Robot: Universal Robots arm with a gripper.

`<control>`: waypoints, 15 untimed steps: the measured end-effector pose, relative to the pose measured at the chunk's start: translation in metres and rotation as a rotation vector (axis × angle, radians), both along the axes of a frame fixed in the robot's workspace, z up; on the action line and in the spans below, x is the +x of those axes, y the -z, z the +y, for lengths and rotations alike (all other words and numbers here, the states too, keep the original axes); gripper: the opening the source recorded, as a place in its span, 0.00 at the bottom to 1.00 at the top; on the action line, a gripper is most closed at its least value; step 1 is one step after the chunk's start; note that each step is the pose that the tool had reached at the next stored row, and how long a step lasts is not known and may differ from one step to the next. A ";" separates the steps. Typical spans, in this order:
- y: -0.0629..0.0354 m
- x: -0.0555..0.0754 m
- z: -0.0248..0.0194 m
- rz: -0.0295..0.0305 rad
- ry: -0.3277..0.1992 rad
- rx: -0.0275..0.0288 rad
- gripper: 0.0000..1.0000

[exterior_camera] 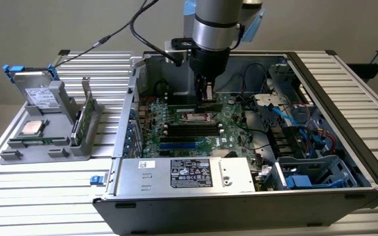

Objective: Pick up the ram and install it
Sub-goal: 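Pick up the ram and move it above insertion slot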

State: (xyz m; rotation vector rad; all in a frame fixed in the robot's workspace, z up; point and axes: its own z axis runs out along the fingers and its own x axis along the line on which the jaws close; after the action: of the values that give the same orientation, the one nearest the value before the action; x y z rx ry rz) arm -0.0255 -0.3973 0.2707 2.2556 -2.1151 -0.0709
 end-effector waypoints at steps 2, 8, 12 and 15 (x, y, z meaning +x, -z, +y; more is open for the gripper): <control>0.0036 0.000 0.0000 0.0012 -0.004 0.0000 0.14; 0.0138 0.000 0.0000 0.0136 -0.016 0.0000 0.14; 0.0180 0.001 -0.0024 0.0250 -0.015 -0.0001 0.14; 0.0190 0.001 -0.0054 0.0250 -0.010 0.0002 0.14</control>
State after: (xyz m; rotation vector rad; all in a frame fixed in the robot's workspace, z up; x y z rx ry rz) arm -0.0245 -0.4027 0.2517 2.2529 -2.0918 -0.0984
